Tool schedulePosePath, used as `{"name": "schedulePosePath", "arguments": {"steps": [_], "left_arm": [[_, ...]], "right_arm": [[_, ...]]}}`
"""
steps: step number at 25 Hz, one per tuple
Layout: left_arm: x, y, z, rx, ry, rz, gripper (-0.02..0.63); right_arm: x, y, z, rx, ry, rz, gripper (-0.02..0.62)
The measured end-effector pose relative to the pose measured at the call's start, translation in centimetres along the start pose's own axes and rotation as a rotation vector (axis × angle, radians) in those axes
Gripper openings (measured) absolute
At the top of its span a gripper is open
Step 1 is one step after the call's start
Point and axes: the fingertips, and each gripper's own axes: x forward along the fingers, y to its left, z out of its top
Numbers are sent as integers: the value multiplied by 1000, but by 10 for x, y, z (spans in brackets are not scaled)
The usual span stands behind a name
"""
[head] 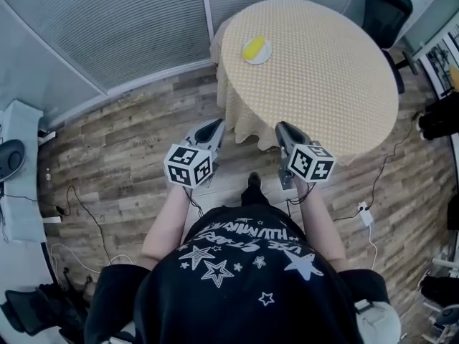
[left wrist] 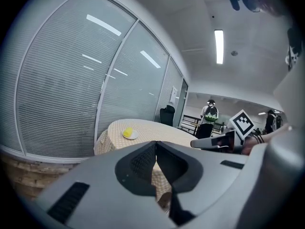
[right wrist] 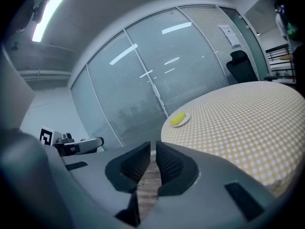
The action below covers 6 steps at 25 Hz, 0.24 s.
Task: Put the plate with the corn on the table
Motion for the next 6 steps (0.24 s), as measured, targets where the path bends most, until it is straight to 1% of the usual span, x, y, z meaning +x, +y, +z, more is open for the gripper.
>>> {"name": "schedulePosePath", "arguments": {"steps": [6], "left_arm": [[-45,-21,-9,35,-11,-3,8]], "right_arm": [[-36,28,-20,-18,-31,-11,51]]}}
